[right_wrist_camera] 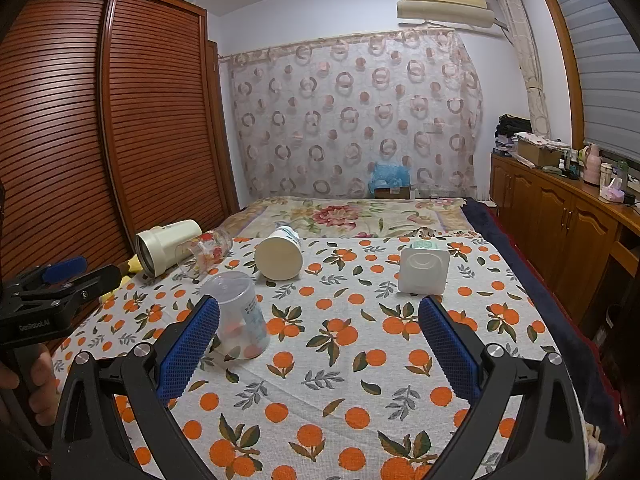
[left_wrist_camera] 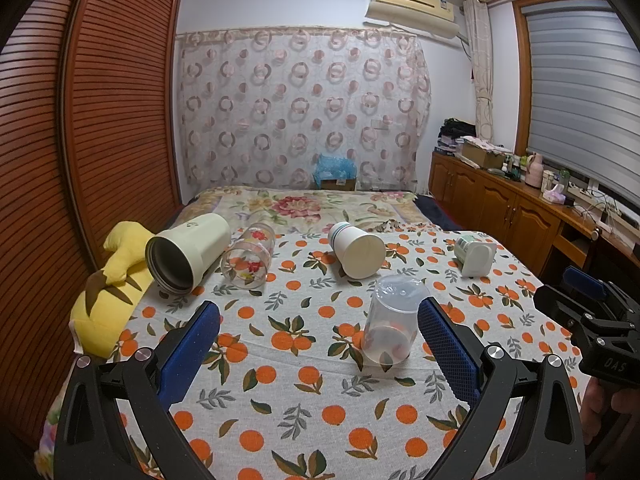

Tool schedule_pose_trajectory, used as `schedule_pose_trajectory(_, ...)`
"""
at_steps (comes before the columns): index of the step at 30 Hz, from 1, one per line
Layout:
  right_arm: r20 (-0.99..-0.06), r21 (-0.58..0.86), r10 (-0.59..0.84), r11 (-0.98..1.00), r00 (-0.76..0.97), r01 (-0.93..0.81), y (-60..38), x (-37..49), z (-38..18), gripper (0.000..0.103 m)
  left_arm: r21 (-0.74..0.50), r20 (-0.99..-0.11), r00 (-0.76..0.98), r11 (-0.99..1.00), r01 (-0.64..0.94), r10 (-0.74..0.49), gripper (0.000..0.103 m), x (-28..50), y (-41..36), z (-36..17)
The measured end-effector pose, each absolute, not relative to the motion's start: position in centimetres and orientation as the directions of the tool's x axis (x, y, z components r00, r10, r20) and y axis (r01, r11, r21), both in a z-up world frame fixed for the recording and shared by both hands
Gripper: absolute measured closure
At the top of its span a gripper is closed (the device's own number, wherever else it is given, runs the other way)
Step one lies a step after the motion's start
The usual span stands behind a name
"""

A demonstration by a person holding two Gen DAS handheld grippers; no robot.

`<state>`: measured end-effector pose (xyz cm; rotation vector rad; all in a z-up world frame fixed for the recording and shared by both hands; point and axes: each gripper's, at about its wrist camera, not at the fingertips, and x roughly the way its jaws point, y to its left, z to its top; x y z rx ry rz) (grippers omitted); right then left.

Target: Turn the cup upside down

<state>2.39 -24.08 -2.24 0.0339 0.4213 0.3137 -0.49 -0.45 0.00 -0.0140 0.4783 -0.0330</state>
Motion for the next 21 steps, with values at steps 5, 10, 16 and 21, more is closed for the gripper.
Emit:
schedule_pose_trajectory(5, -0.397, 0.097, 0.307, 0.951, 0.865, -0.293, -24.08, 2.39, -2.25, 0.003, -0.021, -0.46, 0.887, 0.999, 0.03, -0.036, 0.008, -0.48, -0.64, 0.15)
schedule_pose_trajectory(10, -0.397, 0.098, 0.307, 0.951, 0.865, -0.292, -24.09, 2.39, -2.25, 0.003, -0.02, -0.459, 0.888, 0.999, 0.029, -0.035, 0.008, -0.51, -0.63, 0.11)
schedule_pose_trajectory(16, -0.396, 0.098, 0.306, 0.951, 0.866, -0.292, -24.14, 2.39, -2.23, 0.003, -0.02, -0.458, 0.888, 0.999, 0.03, -0.036, 0.008, -0.48, -0.77, 0.16)
schedule_pose_trajectory(21, -0.397, 0.098, 0.307, 0.951, 0.865, -0.293, -24.14, 2.39, -2.24, 0.003, -0.02, -0.458, 0.888, 0.999, 0.03, -0.036, 0.008, -0.47, -0.8, 0.19)
